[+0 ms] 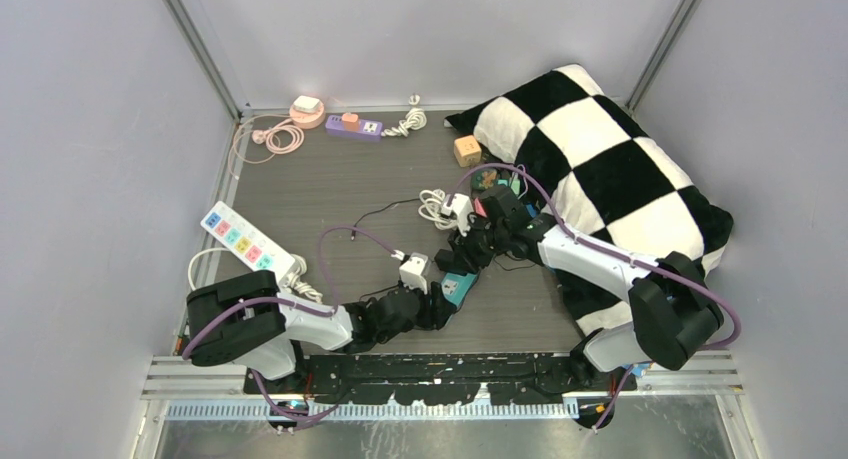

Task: Pull the plug off the socket
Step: Remove the plug from the socket.

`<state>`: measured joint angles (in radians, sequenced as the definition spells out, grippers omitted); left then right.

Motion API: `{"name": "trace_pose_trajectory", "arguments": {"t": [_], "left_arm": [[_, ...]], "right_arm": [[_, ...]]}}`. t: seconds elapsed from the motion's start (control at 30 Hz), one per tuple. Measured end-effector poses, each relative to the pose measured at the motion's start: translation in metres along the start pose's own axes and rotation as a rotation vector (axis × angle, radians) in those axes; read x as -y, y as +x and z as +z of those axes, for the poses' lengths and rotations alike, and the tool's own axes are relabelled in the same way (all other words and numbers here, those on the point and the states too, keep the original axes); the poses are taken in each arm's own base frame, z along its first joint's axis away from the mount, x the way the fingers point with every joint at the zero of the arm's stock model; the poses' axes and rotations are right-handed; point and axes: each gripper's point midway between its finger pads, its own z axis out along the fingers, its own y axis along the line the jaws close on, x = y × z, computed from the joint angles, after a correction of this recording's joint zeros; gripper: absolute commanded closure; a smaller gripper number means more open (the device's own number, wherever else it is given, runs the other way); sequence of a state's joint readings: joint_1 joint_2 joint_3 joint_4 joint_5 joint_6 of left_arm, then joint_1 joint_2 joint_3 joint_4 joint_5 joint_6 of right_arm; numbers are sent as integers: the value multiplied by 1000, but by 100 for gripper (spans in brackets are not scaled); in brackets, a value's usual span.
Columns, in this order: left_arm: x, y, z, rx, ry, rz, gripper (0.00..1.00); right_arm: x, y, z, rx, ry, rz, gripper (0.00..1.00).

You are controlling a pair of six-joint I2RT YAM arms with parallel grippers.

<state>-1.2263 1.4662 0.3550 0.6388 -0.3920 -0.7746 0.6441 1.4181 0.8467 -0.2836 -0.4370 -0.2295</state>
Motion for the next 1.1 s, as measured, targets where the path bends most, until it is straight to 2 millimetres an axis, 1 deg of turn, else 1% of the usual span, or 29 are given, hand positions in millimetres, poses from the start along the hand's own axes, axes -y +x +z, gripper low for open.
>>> {"name": "trace_pose_trajectory", "arguments": {"t": [0.13, 0.3, 0.4, 0.53, 0.67, 0.97, 1.1], "left_arm": [[-1, 3, -1, -10, -2, 6, 100], [-1, 4, -1, -14, -4, 9, 100], [-1, 3, -1, -11, -3, 7, 100], [0, 0, 0, 0, -1, 2, 100], [0, 0, 0, 3, -2, 2, 100], [0, 4, -1, -12, -3, 11, 100], [0, 4, -1, -13, -3, 12, 100]], "right_arm": [[-5, 0, 2, -5, -11, -54, 99], [-5, -1, 2, -6, -3, -79, 99], [-3, -1, 1, -6, 8, -63, 99], [2, -1, -2, 3, 13, -1, 99], [1, -1, -2, 11, 4, 11, 99], [-9, -4, 1, 16, -20, -97, 99], [-9, -4, 1, 13, -12, -110, 99]]}}
